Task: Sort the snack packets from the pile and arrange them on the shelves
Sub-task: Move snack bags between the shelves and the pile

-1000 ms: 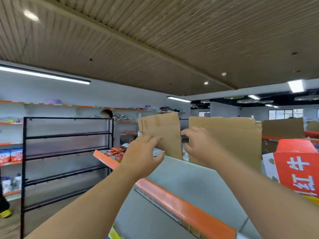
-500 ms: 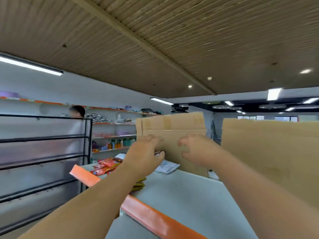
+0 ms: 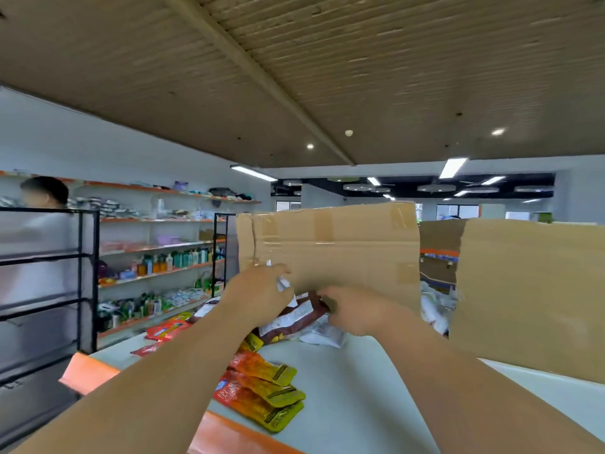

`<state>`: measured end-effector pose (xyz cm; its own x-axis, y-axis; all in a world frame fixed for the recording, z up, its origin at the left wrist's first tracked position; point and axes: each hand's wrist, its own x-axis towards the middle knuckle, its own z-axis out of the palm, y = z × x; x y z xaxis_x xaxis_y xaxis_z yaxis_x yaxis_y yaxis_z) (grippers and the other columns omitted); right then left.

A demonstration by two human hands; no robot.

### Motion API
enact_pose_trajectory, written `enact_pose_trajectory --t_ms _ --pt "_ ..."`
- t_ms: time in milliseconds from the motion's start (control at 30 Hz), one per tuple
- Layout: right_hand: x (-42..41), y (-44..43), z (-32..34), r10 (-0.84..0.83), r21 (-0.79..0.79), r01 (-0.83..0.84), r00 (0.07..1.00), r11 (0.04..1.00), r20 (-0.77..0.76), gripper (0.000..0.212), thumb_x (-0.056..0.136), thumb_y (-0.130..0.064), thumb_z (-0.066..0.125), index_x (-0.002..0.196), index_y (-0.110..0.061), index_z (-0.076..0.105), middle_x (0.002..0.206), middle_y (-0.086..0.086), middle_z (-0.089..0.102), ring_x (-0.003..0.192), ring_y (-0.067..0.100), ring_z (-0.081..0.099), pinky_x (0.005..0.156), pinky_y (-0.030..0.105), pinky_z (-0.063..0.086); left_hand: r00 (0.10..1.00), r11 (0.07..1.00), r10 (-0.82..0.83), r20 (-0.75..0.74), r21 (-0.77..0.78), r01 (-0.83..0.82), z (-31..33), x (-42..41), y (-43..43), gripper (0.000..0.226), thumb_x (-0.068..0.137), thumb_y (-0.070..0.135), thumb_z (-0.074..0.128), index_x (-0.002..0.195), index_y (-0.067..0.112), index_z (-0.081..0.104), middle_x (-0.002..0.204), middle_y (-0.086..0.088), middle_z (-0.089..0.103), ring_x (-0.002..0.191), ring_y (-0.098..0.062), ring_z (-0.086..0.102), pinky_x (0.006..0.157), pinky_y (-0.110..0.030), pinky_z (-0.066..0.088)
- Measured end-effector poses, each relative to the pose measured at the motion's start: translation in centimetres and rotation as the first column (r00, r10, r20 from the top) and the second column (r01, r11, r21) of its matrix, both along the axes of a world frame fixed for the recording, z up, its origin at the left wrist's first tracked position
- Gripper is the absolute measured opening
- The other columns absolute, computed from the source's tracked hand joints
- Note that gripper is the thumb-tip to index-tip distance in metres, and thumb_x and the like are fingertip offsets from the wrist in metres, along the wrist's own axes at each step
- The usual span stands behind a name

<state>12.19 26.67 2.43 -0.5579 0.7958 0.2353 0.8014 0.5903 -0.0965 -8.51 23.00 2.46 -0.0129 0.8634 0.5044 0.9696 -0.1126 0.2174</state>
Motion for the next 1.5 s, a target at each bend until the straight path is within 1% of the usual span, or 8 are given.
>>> enact_pose_trajectory --t_ms 300,600,900,1000,1100,1200,1333,1500 --pt "-0.2 -0.7 0.8 -0.097 0.129 0.099 0.995 0.987 -0.025 0.033 0.097 -0.012 0.046 0.121 -0.023 0.066 0.111 0.002 0.069 0.092 0.025 0.060 0.077 0.033 0.049 1.000 0.985 -0.013 0.008 0.170 0.011 0.8 0.7 0.6 0.025 0.094 0.032 0.051 0.073 0.022 0.061 0.068 0.002 0.058 0.065 -0.019 0.054 0.058 -0.031 0.047" --pt "9.0 -6.6 8.4 -0.176 0.395 0.287 0.939 0.873 -0.294 0.017 0.096 -0.017 0.053 0.100 -0.020 0.070 0.093 0.001 0.070 0.080 0.023 0.064 0.071 0.037 0.056 0.957 0.905 -0.254 0.142 0.383 0.183 7.3 7.8 -3.1 0.025 0.085 0.022 0.055 0.063 0.010 0.055 0.061 -0.005 0.055 0.054 -0.012 0.044 0.054 -0.033 0.037" --pt "22.5 -12.1 10.0 -0.379 0.303 0.555 0.791 0.775 -0.480 0.025 0.091 -0.019 0.055 0.072 -0.017 0.040 0.070 0.003 0.052 0.061 0.021 0.046 0.050 0.029 0.034 0.901 0.889 -0.433 0.004 0.168 0.426 8.3 18.0 -6.6 0.017 0.080 0.016 0.071 0.064 0.014 0.065 0.063 0.005 0.062 0.062 -0.009 0.056 0.056 -0.027 0.045" --pt "25.8 -14.4 10.2 -0.329 -0.111 0.310 0.902 0.944 -0.281 0.022 0.089 -0.011 0.061 0.069 -0.018 0.056 0.068 -0.003 0.062 0.065 0.018 0.056 0.063 0.030 0.045 0.791 0.808 -0.582 0.190 0.026 0.588 8.2 21.2 -7.6 0.041 0.084 0.035 0.070 0.055 0.011 0.055 0.057 -0.008 0.051 0.054 -0.011 0.047 0.059 -0.028 0.039" --pt "28.1 -16.1 9.4 -0.308 -0.565 0.156 0.933 0.810 -0.185 0.014 0.093 -0.014 0.065 0.081 -0.019 0.068 0.082 0.002 0.072 0.076 0.021 0.069 0.079 0.037 0.051 0.770 0.800 -0.576 0.272 -0.006 0.600 7.4 23.6 -7.7 0.046 0.082 0.051 0.062 0.057 0.013 0.059 0.062 -0.014 0.054 0.059 -0.017 0.049 0.063 -0.033 0.041" --pt "29.5 -16.3 8.4 -0.320 -0.437 0.312 0.946 0.844 0.057 0.021 0.097 -0.037 0.063 0.102 -0.017 0.067 0.099 -0.001 0.069 0.088 0.020 0.069 0.087 0.040 0.054 0.853 0.849 -0.497 0.159 -0.115 0.516 5.5 26.0 -8.2 0.037 0.092 0.041 0.061 0.063 0.018 0.059 0.065 0.001 0.053 0.064 -0.018 0.049 0.064 -0.031 0.042" --pt "30.1 -16.6 5.4 -0.368 -0.409 0.409 0.913 0.816 0.179 0.037 0.095 -0.049 0.060 0.111 -0.015 0.064 0.107 -0.002 0.063 0.094 0.022 0.069 0.084 0.039 0.056 0.927 0.866 -0.270 -0.261 -0.486 0.116 1.7 29.1 -10.0 0.047 0.097 0.059 0.050 0.084 0.016 0.065 0.081 0.001 0.059 0.076 -0.018 0.056 0.070 -0.028 0.046" --pt "28.4 -16.9 1.1 -0.326 -0.358 0.393 0.916 0.847 0.234 0.063 0.088 -0.061 0.065 0.129 -0.014 0.055 0.112 0.003 0.060 0.109 0.025 0.061 0.072 0.031 0.048 0.971 0.899 -0.200 -0.129 -0.418 0.130 -3.7 30.2 -10.7 0.037 0.079 0.054 0.058 0.105 0.030 0.069 0.110 0.004 0.064 0.106 -0.021 0.058 0.088 -0.037 0.052"
